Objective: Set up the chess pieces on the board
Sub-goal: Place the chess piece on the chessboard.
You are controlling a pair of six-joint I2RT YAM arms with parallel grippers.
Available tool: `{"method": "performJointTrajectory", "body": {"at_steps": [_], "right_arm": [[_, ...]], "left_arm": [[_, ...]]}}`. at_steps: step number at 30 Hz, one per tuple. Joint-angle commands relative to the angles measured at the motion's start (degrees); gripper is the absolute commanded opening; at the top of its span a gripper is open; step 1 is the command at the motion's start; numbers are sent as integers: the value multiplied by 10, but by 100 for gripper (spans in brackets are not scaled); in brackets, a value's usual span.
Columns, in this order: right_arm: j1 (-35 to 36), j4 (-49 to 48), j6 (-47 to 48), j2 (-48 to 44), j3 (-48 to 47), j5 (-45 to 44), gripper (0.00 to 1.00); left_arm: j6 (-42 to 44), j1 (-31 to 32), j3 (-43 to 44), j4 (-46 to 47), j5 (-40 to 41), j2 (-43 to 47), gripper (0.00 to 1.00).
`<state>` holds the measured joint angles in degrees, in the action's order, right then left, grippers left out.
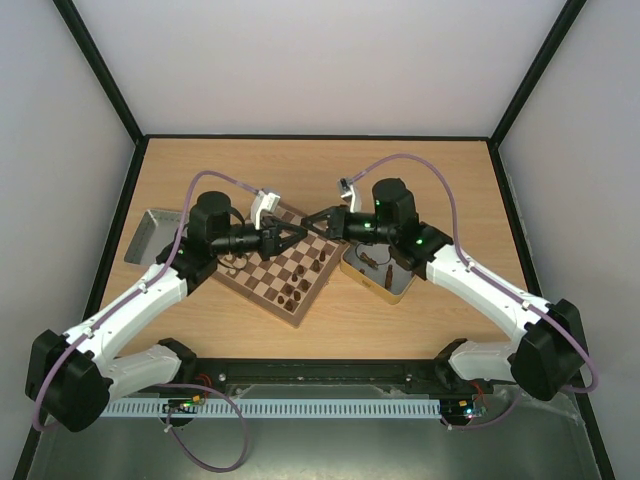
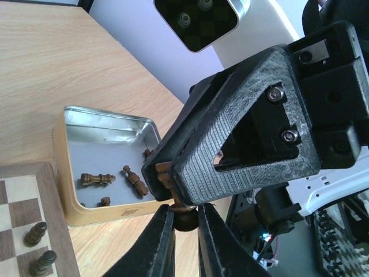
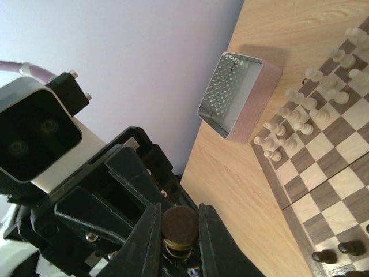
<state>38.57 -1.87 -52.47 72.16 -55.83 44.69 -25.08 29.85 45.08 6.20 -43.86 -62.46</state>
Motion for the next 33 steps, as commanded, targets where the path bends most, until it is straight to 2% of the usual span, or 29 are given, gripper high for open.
{"method": "performJointTrajectory", "body": {"at_steps": [1, 3, 6, 7, 10, 13, 17, 25, 33], "right_arm": [[-1, -48, -31, -2, 13, -5, 7], [-1, -92, -72, -12, 30, -31, 5], [0, -162, -152, -26, 53, -89, 5], [1, -178, -179, -29, 58, -111, 5], [2, -209, -255, -34, 73, -163, 5], [2, -238, -309, -37, 91, -188, 5], [3, -231, -338, -31, 95, -191, 6], [8, -268, -378, -23, 113, -180, 6], [11, -300, -397, -16, 126, -160, 5]], "left_arm": [[-15, 1, 17, 30, -4, 2, 15], [-42, 1, 9, 50, 3, 7, 36], [-111, 2, -25, 128, 26, 26, 58], [-138, 3, -38, 157, 43, 33, 63], [-189, 10, -69, 222, 88, 43, 68], [-219, 17, -82, 247, 137, 40, 69], [-245, 22, -82, 277, 160, 24, 66], [-268, 32, -75, 307, 177, -18, 47], [-270, 38, -62, 333, 172, -50, 41]]}}
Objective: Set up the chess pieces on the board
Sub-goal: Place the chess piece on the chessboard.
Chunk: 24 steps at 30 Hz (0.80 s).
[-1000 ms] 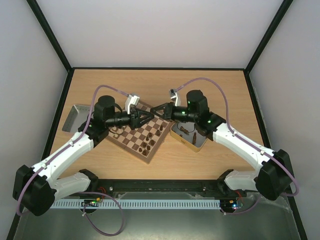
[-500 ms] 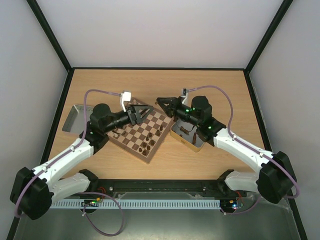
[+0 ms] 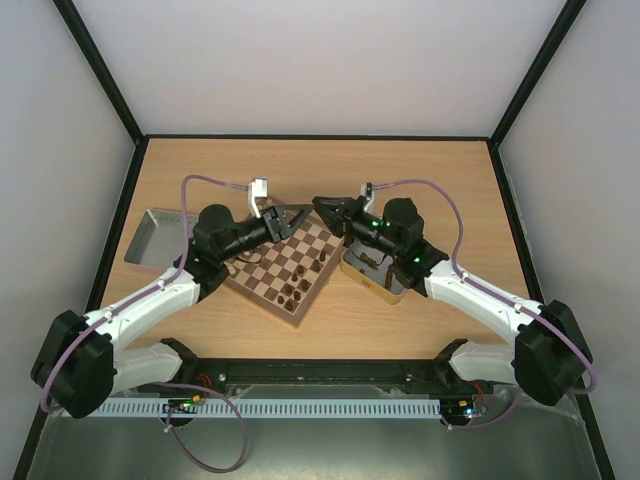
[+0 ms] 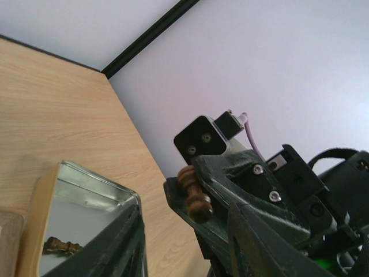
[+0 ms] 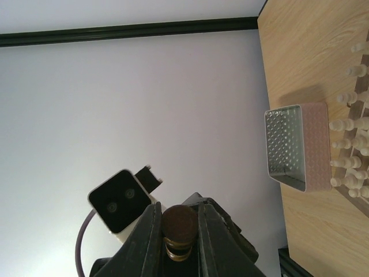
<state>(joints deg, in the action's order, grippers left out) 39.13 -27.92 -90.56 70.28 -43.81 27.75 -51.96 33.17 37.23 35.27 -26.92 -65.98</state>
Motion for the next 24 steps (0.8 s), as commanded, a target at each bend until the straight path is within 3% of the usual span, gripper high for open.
{"method": "performJointTrajectory", "body": {"at_steps": [1, 5, 11, 20, 22, 24], "right_arm": [[5, -40, -16, 3, 7, 10, 5], [5, -45, -20, 5, 7, 11, 5], [5, -48, -19, 9, 9, 17, 4], [8, -35, -1, 11, 16, 20, 5], [7, -3, 20, 10, 8, 11, 9], [8, 33, 50, 8, -5, -10, 22]], "left_arm": [[-2, 5, 18, 42, 1, -19, 38], [0, 11, 26, 35, 3, -28, 28], [4, 12, 30, 34, 7, -28, 22], [25, 12, 35, 17, 13, -26, 3], [37, 12, 37, -10, 16, -22, 2], [53, 12, 39, -51, 21, -18, 2]]}}
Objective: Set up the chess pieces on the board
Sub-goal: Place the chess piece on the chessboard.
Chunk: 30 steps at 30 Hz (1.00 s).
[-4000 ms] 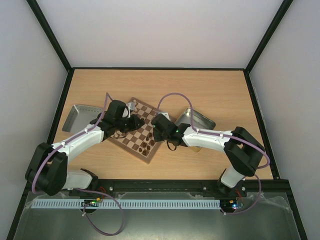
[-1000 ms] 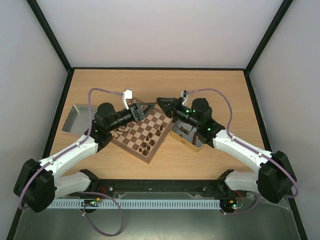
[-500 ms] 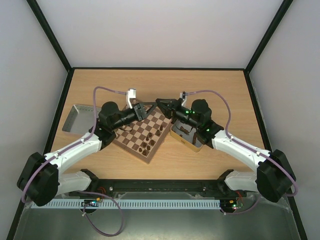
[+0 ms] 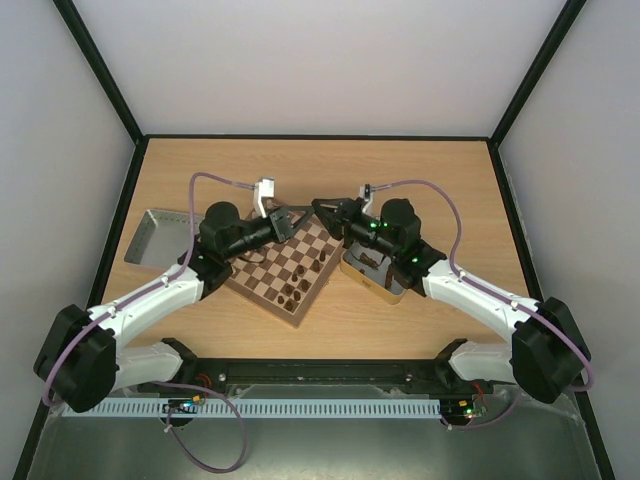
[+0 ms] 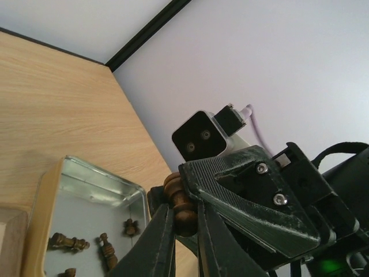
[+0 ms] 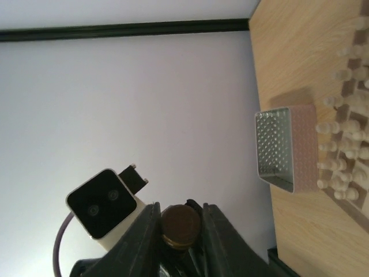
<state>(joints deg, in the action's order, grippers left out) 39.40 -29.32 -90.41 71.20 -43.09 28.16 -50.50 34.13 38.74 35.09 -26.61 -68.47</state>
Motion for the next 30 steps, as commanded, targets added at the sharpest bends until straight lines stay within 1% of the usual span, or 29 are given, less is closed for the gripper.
{"method": "performJointTrajectory", "body": {"at_steps": [1, 3, 6, 8, 11, 14, 16, 18, 21, 30], "right_arm": [[3, 74, 70, -4, -20, -31, 30], [1, 137, 118, -13, -38, -82, 43], [-1, 238, 197, -37, -62, -186, 52], [-3, 288, 231, -50, -65, -257, 55], [-4, 337, 264, -67, -59, -333, 56], [-5, 357, 281, -77, -44, -365, 57], [-7, 362, 285, -82, -34, -375, 57], [-7, 364, 286, -85, -25, -378, 57], [-8, 364, 288, -91, -16, -380, 57], [-9, 367, 295, -112, 2, -394, 57]], "left_arm": [[49, 2, 27, -81, 23, 8, 2], [79, 2, 46, -167, 32, 6, 2], [145, 2, 85, -320, 50, -7, 2], [185, 3, 119, -420, 64, -29, 2], [233, 10, 181, -563, 118, -84, 2], [261, 17, 236, -668, 163, -150, 2], [274, 24, 272, -716, 183, -196, 2], [284, 32, 302, -744, 197, -235, 2], [294, 44, 333, -761, 193, -280, 2], [296, 62, 394, -784, 194, -364, 2]]}}
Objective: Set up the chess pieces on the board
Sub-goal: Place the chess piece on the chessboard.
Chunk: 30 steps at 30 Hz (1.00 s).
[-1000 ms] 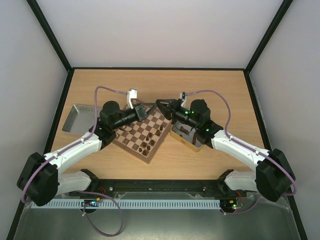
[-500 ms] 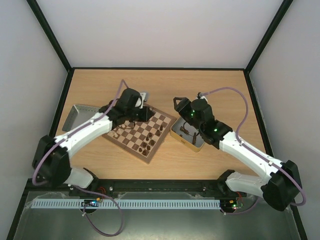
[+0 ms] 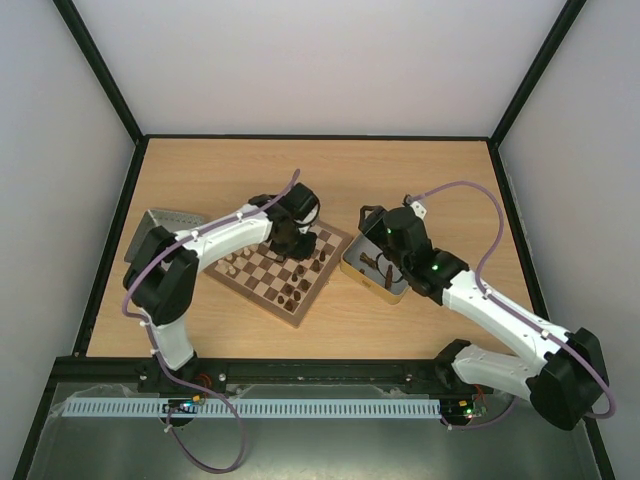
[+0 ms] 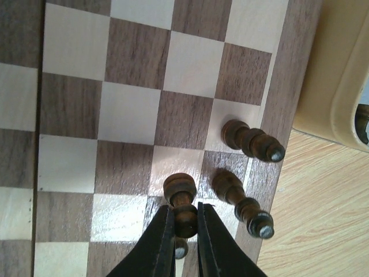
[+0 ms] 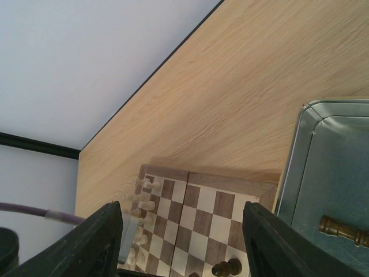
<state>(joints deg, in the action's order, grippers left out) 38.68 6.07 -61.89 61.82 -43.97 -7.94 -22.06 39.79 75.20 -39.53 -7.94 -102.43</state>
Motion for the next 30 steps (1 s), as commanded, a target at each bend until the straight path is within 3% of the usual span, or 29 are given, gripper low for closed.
{"method": "performJointTrajectory", "body": {"at_steps": [1, 19, 30], "right_arm": [[-2, 14, 10, -19, 12, -34, 57], [-2, 20, 8, -29, 14, -35, 57], [-2, 27, 9, -34, 13, -36, 57]], "left_arm": [[11, 5, 34, -39, 8, -34, 2], [26, 25, 62, -69, 28, -80, 5], [27, 25, 67, -62, 24, -82, 18]]}}
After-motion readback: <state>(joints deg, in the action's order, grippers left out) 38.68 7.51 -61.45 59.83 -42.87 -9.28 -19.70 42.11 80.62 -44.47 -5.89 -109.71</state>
